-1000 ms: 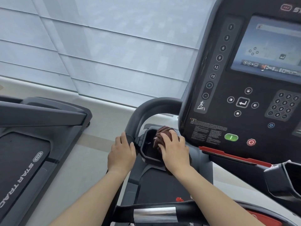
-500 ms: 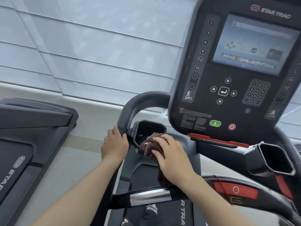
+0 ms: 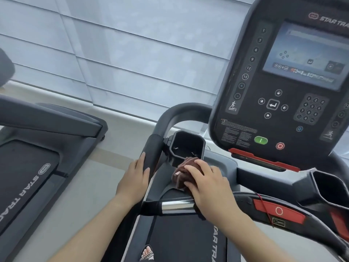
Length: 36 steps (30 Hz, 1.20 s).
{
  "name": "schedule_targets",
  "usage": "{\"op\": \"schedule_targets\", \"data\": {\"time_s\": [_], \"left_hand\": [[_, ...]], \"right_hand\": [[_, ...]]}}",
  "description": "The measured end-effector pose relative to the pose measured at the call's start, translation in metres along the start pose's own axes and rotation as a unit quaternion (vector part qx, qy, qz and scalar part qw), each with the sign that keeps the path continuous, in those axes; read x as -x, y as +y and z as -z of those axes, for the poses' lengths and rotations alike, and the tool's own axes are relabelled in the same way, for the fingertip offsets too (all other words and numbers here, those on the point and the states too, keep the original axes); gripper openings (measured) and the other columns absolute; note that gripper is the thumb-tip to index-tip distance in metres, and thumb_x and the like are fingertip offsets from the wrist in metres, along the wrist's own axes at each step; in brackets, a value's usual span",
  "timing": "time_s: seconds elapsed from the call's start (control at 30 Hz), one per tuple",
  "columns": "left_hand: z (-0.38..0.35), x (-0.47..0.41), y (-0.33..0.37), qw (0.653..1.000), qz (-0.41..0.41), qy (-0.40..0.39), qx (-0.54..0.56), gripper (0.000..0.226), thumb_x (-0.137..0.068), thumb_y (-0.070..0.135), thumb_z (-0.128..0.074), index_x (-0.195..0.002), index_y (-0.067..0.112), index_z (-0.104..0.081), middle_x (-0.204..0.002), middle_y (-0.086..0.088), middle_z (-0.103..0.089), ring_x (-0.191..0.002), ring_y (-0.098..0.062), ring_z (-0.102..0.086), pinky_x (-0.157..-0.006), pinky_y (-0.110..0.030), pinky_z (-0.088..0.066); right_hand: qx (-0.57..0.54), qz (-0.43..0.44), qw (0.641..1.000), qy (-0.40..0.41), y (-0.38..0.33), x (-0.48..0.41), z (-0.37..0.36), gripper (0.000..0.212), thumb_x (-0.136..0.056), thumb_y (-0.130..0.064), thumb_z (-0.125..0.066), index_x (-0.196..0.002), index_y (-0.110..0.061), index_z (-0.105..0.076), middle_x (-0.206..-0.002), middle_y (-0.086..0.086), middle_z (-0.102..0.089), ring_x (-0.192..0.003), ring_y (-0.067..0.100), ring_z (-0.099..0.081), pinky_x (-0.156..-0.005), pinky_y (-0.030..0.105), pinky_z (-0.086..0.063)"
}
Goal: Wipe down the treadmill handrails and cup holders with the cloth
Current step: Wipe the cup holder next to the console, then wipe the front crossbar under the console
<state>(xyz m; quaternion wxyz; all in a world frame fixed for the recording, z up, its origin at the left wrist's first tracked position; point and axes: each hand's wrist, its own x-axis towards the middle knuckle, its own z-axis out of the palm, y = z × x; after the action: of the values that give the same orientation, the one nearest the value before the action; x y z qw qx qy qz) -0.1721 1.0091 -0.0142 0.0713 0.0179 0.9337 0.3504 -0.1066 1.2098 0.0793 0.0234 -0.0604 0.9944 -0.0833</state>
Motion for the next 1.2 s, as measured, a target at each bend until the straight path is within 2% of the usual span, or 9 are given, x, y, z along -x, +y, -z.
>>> {"op": "schedule_targets", "data": {"time_s": [0.1,0.27,0.4,0.43,0.57,0.7,0.8,0.9,1.2], "left_hand": [[0.001,0.02,-0.004,1.0,0.01,0.007,-0.015,0.054,-0.096,0.028,-0.035,-0.146,0.024,-0.014,-0.14,-0.01,-0.039,-0.116,-0.029,-0.05,-0.091,-0.04,-0.044],[0.002,0.056,-0.007,0.998,0.031,0.026,-0.045,0.053,-0.096,0.031,-0.033,-0.145,0.03,-0.014,-0.141,-0.004,-0.038,-0.115,-0.024,-0.05,-0.087,-0.036,-0.046],[0.0,0.084,-0.009,0.994,0.055,0.05,-0.081,0.052,-0.096,0.033,-0.033,-0.144,0.033,-0.015,-0.136,0.0,-0.043,-0.108,-0.023,-0.053,-0.082,-0.039,-0.049],[0.0,0.092,-0.009,0.992,0.061,0.06,-0.093,0.051,-0.096,0.033,-0.032,-0.144,0.033,-0.016,-0.136,0.0,-0.044,-0.108,-0.023,-0.054,-0.08,-0.04,-0.05],[-0.003,0.107,-0.005,0.985,0.07,0.092,-0.128,0.049,-0.095,0.033,-0.033,-0.143,0.033,-0.02,-0.132,-0.001,-0.048,-0.106,-0.025,-0.055,-0.078,-0.042,-0.05],[-0.006,0.103,-0.005,0.98,0.079,0.112,-0.143,0.048,-0.094,0.034,-0.034,-0.141,0.034,-0.023,-0.128,-0.001,-0.05,-0.098,-0.026,-0.057,-0.069,-0.035,-0.045],[-0.008,0.101,-0.006,0.979,0.075,0.115,-0.15,0.048,-0.094,0.032,-0.035,-0.141,0.032,-0.025,-0.126,-0.005,-0.051,-0.094,-0.029,-0.058,-0.066,-0.036,-0.044],[-0.008,0.102,-0.006,0.98,0.071,0.118,-0.146,0.047,-0.093,0.03,-0.035,-0.14,0.029,-0.027,-0.124,-0.009,-0.052,-0.091,-0.032,-0.057,-0.065,-0.038,-0.044],[-0.008,0.104,-0.015,0.985,0.053,0.099,-0.134,0.049,-0.094,0.031,-0.036,-0.142,0.027,-0.025,-0.12,-0.012,-0.053,-0.091,-0.033,-0.055,-0.065,-0.036,-0.039]], "right_hand": [[0.028,-0.003,0.999,0.016,0.01,0.005,0.007,0.035,-0.095,-0.041,-0.042,-0.128,-0.035,-0.036,-0.142,-0.006,-0.035,-0.111,0.027,-0.041,-0.081,0.042,-0.046],[0.115,0.014,0.991,-0.069,0.006,0.024,-0.02,0.041,-0.092,-0.03,-0.051,-0.13,-0.027,-0.035,-0.141,0.004,-0.035,-0.118,0.034,-0.038,-0.089,0.046,-0.037],[0.173,0.041,0.983,-0.049,-0.011,0.029,-0.028,0.043,-0.065,-0.036,-0.077,-0.105,-0.028,-0.062,-0.115,0.002,-0.064,-0.091,0.028,-0.061,-0.068,0.04,-0.05],[0.183,0.047,0.981,-0.041,-0.015,0.028,-0.028,0.043,-0.063,-0.035,-0.077,-0.103,-0.027,-0.063,-0.113,0.002,-0.065,-0.088,0.028,-0.062,-0.067,0.039,-0.05],[0.129,0.099,0.986,-0.033,-0.033,0.022,-0.051,0.043,-0.08,-0.017,-0.058,-0.121,-0.015,-0.047,-0.135,0.015,-0.047,-0.11,0.04,-0.049,-0.084,0.048,-0.043],[0.139,0.127,0.982,-0.024,-0.052,0.02,-0.062,0.043,-0.071,-0.025,-0.067,-0.112,-0.022,-0.057,-0.124,0.007,-0.059,-0.101,0.031,-0.059,-0.076,0.042,-0.05],[0.108,0.129,0.986,-0.021,-0.05,0.019,-0.071,0.047,-0.077,-0.018,-0.063,-0.121,-0.015,-0.045,-0.136,0.015,-0.045,-0.113,0.039,-0.048,-0.084,0.048,-0.044],[0.105,0.137,0.985,-0.013,-0.039,0.027,-0.069,0.052,-0.077,-0.019,-0.066,-0.123,-0.017,-0.04,-0.139,0.013,-0.04,-0.113,0.039,-0.045,-0.083,0.048,-0.041],[0.083,-0.001,0.995,0.061,0.016,0.05,-0.039,0.038,-0.089,-0.03,-0.057,-0.125,-0.027,-0.044,-0.142,0.005,-0.04,-0.117,0.035,-0.042,-0.084,0.046,-0.041]]}}
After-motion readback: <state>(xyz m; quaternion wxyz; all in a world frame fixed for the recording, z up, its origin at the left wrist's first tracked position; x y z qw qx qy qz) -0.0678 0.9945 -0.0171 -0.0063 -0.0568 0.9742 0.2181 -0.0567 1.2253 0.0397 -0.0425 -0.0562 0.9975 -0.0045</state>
